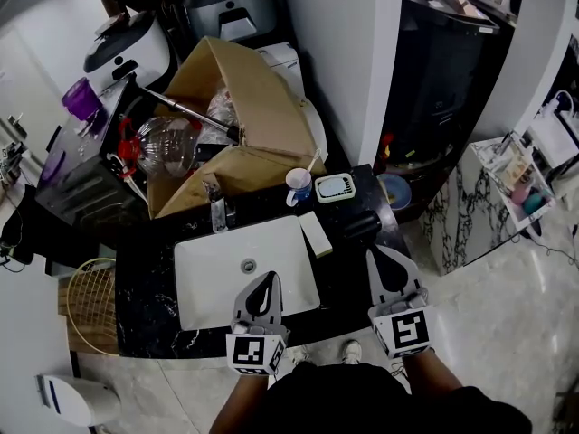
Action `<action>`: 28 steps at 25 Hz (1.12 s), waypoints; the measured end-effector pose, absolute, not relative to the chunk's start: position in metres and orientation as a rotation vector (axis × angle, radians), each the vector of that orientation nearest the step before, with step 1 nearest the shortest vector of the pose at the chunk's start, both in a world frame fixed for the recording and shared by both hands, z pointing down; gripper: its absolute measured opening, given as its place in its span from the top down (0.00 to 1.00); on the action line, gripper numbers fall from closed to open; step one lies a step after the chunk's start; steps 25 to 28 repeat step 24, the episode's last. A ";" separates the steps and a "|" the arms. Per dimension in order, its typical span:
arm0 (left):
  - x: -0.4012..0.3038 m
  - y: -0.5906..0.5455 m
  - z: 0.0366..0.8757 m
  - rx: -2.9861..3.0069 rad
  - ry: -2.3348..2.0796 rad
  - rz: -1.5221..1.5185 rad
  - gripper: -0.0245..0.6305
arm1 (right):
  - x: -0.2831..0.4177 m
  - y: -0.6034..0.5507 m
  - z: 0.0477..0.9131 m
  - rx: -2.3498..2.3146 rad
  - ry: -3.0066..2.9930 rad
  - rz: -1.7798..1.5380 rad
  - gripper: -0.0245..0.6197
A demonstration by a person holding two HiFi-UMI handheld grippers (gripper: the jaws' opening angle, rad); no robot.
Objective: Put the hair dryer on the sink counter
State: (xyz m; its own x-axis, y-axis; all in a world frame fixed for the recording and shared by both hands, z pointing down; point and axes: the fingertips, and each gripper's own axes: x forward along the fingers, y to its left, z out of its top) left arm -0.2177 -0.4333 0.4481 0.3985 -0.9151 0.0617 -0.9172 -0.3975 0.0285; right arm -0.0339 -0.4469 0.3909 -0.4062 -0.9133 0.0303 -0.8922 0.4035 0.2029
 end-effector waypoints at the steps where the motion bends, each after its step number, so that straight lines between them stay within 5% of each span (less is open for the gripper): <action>1: -0.217 -0.433 0.447 2.587 -1.688 0.059 0.97 | -0.036 -0.446 0.391 1.620 -2.521 -0.236 0.96; 28: -0.212 -0.433 0.427 2.619 -1.718 0.029 0.97 | -0.038 -0.451 0.406 1.596 -2.484 -0.211 0.96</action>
